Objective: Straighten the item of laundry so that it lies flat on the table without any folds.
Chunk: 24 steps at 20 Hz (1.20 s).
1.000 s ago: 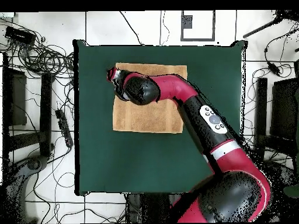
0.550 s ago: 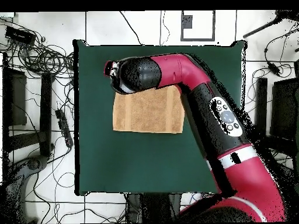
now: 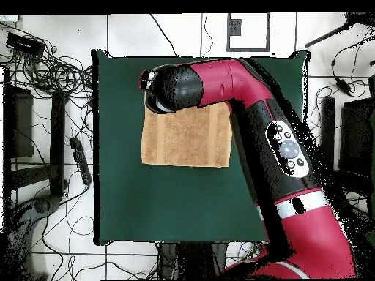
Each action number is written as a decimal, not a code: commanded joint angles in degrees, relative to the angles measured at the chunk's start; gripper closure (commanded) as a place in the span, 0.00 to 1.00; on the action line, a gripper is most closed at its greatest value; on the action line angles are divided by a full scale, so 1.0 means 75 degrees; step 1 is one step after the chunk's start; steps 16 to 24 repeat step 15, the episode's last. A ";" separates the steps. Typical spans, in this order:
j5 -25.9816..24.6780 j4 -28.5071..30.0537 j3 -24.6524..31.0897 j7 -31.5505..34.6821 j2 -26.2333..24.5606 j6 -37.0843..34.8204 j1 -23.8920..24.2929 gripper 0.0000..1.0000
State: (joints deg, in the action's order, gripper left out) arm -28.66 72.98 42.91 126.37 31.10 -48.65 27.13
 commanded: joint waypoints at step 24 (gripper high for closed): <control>-0.0994 0.0212 -0.1411 -0.0116 -0.0348 0.0275 -0.0544 0.00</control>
